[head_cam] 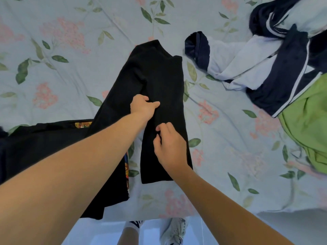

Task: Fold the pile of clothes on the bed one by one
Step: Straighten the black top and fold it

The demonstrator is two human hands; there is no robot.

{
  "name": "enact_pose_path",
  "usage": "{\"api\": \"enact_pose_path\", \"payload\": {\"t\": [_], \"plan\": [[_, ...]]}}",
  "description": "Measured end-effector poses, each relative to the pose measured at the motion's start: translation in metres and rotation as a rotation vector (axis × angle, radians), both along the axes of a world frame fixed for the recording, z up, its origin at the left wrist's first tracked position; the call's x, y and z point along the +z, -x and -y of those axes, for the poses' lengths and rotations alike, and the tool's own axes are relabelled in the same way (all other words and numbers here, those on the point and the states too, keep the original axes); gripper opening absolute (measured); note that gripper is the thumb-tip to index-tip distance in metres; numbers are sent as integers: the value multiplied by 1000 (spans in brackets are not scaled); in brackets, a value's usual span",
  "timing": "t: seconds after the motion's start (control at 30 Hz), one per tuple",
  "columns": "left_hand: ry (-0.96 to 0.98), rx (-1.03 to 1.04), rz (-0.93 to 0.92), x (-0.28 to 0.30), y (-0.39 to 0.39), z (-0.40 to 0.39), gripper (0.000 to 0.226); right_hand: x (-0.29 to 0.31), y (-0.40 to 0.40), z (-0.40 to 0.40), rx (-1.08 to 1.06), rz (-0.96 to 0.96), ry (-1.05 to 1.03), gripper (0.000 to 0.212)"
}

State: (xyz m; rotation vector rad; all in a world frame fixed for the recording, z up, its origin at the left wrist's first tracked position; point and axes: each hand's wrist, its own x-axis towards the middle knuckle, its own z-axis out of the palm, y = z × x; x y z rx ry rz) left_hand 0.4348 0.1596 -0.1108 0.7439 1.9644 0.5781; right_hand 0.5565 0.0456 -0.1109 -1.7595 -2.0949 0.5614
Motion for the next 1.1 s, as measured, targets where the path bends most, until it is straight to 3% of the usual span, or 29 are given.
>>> {"api": "enact_pose_path", "payload": {"t": [0.13, 0.23, 0.3, 0.33, 0.4, 0.5, 0.67, 0.73, 0.87, 1.0, 1.1], "plan": [[-132, 25, -97, 1, 4, 10, 17, -3, -11, 14, -34, 21, 71, 28], [-101, 44, 174, 3, -4, 36, 18, -7, -39, 26, -197, 119, 190, 49], [-34, -6, 277, 6, -14, 57, 15, -7, -56, 30, -267, 65, 301, 61], [-6, -54, 278, 6, -18, 67, 24, -6, -63, 30, -291, 11, 355, 65], [39, -138, 287, 4, -21, 87, 35, -2, -73, 29, -319, -145, 461, 64], [107, -242, 239, 3, -20, 111, 32, 6, -81, 22, -333, -282, 641, 48], [-16, 32, 346, 19, -12, 142, 22, 8, -89, 17, -305, -384, 754, 36], [-18, 25, 289, 17, -10, 157, 27, 9, -91, 20, -324, -481, 795, 38], [100, -91, 12, 2, -21, 181, 30, 9, -97, 29, -346, -496, 821, 32], [9, -95, -315, 2, -38, 192, 18, 6, -102, 36, -304, -501, 804, 32], [-4, -66, -346, 1, -44, 196, 17, 9, -109, 41, -279, -499, 725, 27]]}}
